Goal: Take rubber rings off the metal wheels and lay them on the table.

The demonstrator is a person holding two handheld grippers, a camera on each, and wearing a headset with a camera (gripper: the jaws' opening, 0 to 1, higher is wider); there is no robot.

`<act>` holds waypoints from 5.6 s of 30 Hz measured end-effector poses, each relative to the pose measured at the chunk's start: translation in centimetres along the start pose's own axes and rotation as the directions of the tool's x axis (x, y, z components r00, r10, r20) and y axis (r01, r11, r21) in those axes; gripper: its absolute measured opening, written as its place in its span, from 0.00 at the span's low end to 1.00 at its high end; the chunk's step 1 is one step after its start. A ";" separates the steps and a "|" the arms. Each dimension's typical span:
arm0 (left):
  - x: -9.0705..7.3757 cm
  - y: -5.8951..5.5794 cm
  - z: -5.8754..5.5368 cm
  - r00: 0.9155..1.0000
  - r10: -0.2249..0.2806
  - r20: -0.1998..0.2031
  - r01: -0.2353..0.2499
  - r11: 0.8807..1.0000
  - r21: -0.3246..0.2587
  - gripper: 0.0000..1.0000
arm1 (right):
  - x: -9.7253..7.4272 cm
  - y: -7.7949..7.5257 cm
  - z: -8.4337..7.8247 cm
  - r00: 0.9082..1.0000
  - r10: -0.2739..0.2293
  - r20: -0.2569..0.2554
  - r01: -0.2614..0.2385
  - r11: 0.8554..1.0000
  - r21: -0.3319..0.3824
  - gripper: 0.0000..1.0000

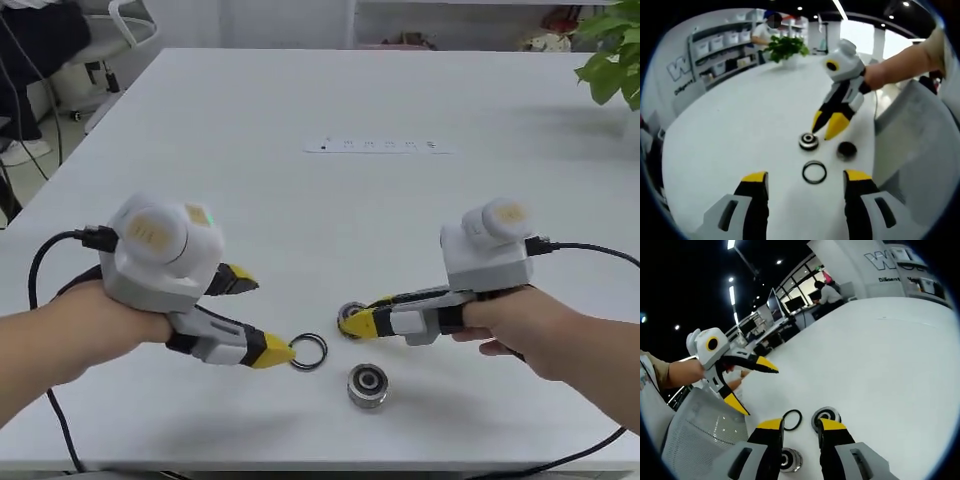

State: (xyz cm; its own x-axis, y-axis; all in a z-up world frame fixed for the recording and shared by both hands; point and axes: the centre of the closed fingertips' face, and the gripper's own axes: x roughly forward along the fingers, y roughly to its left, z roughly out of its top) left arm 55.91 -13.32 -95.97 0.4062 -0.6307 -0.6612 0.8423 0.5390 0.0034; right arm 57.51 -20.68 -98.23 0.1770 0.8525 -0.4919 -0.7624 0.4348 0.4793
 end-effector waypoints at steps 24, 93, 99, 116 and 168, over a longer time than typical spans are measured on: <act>3.4 0.3 1.4 1.000 -0.028 -0.006 0.028 1.000 -0.002 0.56 | -0.8 -3.2 -1.6 0.996 -0.085 -0.014 0.082 0.983 -0.165 0.30; 10.2 -1.1 2.7 0.998 -0.058 -0.030 0.060 0.995 0.083 0.14 | 0.6 -3.9 -2.4 0.997 -0.081 -0.018 0.073 0.959 -0.273 0.10; 10.1 -1.2 2.8 0.999 -0.038 -0.018 0.039 0.997 0.067 0.14 | 0.6 -4.3 -2.5 0.995 -0.101 -0.025 0.091 0.961 -0.261 0.01; 10.0 -1.5 2.6 0.999 -0.016 -0.028 0.018 0.996 0.085 0.13 | -0.5 -4.6 -1.9 0.993 -0.104 0.055 0.102 0.994 0.031 0.00; 9.9 -2.1 2.6 1.000 0.006 -0.018 -0.005 0.996 0.087 0.13 | -0.7 -1.2 -1.1 0.994 0.011 0.105 -0.020 0.996 0.083 0.00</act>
State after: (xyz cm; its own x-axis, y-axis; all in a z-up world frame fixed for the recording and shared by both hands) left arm 59.07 -22.14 -100.57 0.4050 -0.6174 -0.6744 0.8680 0.4914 0.0714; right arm 57.61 -22.14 -99.26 0.2334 0.8830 -0.4073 -0.7112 0.4407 0.5477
